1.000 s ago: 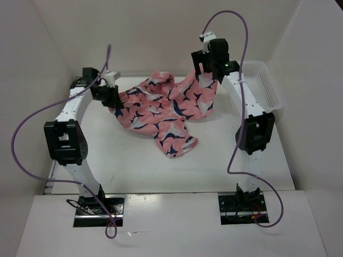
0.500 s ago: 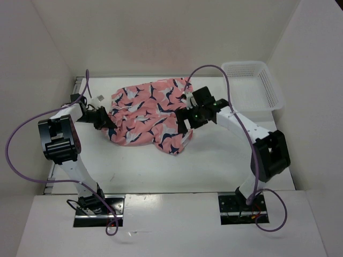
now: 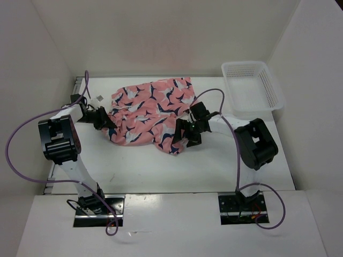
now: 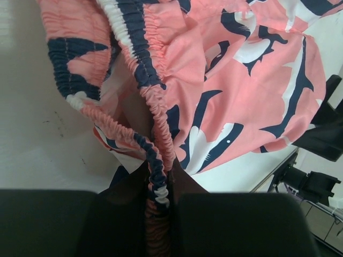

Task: Fold and stack the shorts
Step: Flatten the shorts out

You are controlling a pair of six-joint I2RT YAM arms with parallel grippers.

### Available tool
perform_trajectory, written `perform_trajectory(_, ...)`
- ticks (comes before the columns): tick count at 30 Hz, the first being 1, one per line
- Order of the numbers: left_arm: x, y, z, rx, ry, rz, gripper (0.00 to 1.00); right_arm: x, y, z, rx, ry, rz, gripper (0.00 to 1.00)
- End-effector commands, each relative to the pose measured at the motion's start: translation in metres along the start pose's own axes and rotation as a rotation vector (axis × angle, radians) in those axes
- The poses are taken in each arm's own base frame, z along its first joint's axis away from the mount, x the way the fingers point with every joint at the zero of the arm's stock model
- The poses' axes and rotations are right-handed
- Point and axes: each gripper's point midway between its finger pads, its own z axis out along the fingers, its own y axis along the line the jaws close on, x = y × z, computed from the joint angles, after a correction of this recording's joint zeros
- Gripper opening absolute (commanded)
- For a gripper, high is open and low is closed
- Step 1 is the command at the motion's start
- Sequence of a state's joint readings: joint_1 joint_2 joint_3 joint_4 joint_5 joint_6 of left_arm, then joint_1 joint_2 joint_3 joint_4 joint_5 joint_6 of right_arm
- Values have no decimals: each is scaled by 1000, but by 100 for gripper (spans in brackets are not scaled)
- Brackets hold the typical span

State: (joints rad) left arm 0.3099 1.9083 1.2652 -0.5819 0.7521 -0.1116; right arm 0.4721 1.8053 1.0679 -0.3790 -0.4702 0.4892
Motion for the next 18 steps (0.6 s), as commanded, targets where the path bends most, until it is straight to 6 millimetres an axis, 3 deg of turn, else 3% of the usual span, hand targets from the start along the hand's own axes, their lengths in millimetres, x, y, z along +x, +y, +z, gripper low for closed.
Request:
perform_trajectory(1, -2, -4, -9, -25, -34, 20, 17, -30, 18, 17, -21, -94, 20, 98)
perform_trajectory(4, 2, 1, -12, -68, -37, 20, 18, -34, 32, 26, -41, -94, 29, 86)
perform_trajectory(5, 1, 1, -14, -77, -46, 27, 18, -35, 31, 27, -33, -100, 43, 64)
perform_trajectory(7, 3, 3, -15, -96, -46, 26, 18, -31, 26, 33, 5, -94, 87, 37)
perform_trajectory(8, 2, 3, -18, -109, -54, 33, 18, -27, 21, 32, 30, -84, 98, 17)
perform_trajectory(10, -1, 6, -24, -147, -73, 68, 18, -29, 14, 21, 83, -110, 36, 0)
perform_trajectory(11, 1, 6, -27, -165, -66, 71, 18, -31, 10, 13, 103, -120, 18, 0)
perform_trajectory(13, 1, 10, -33, -209, -63, 107, 17, -45, 1, -24, 96, -158, -50, 0)
perform_trajectory(14, 8, 11, -37, -223, -40, 108, 15, -50, -20, -45, 114, -158, -32, 0)
perform_trajectory(16, 8, 12, -45, -256, -26, 154, 13, -55, -26, -83, 87, -168, -109, 0)
perform_trajectory(17, 17, 10, -48, -256, 3, 151, 13, -53, -38, -96, 91, -150, -174, 0)
perform_trajectory(18, 22, 12, -50, -266, 24, 154, 13, -40, -60, -113, 102, -88, -113, 0)
